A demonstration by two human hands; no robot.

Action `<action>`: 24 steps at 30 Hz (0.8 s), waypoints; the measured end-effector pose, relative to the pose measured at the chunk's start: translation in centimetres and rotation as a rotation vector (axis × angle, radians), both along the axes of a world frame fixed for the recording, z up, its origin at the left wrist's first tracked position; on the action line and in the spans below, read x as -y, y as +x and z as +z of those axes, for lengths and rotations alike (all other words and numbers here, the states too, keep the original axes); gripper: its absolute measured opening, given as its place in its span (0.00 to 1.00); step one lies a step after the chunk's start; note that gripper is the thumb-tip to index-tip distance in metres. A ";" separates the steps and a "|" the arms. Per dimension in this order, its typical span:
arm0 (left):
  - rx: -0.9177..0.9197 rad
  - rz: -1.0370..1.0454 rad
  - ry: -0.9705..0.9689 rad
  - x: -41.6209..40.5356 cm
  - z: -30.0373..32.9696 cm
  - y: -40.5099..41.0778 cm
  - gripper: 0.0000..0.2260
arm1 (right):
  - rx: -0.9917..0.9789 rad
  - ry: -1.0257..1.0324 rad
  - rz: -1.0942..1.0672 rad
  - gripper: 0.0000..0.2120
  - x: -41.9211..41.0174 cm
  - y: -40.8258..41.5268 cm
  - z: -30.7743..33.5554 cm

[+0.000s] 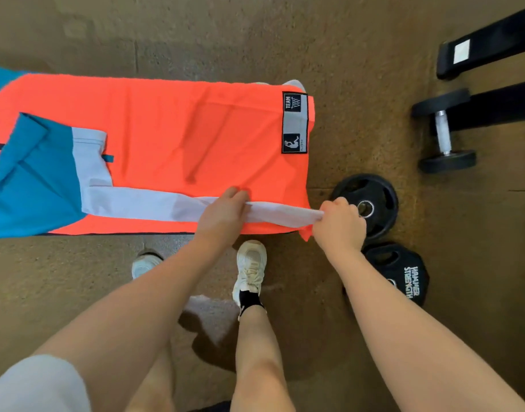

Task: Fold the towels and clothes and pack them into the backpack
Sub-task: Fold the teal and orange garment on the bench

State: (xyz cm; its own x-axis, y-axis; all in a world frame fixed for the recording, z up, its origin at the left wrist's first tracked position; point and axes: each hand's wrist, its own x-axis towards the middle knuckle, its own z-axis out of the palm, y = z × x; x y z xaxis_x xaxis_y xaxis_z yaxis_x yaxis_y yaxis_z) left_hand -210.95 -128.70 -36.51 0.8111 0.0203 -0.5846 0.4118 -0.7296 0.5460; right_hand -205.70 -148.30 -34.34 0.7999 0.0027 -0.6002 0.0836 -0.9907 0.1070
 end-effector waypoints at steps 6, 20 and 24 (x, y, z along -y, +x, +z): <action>-0.032 -0.016 0.134 0.3 1.1 1.6 0.14 | -0.256 0.799 -0.861 0.09 3.0 3.1 0.6; -0.090 0.093 0.141 -8.7 9.2 3.6 0.14 | -0.267 0.671 -0.141 0.13 -9.7 6.7 6.7; -0.051 0.158 0.187 -15.3 11.0 4.2 0.14 | -0.258 0.763 -0.053 0.11 -17.4 8.2 8.4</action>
State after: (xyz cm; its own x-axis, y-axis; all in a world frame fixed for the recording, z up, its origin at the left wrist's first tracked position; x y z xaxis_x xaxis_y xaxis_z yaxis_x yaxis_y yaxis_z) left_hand -206.77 -113.41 -25.48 0.7588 0.2561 -0.5988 0.5522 -0.7405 0.3830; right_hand -197.45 -130.93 -25.93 0.6469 0.4521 -0.6141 -0.0358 -0.7864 -0.6167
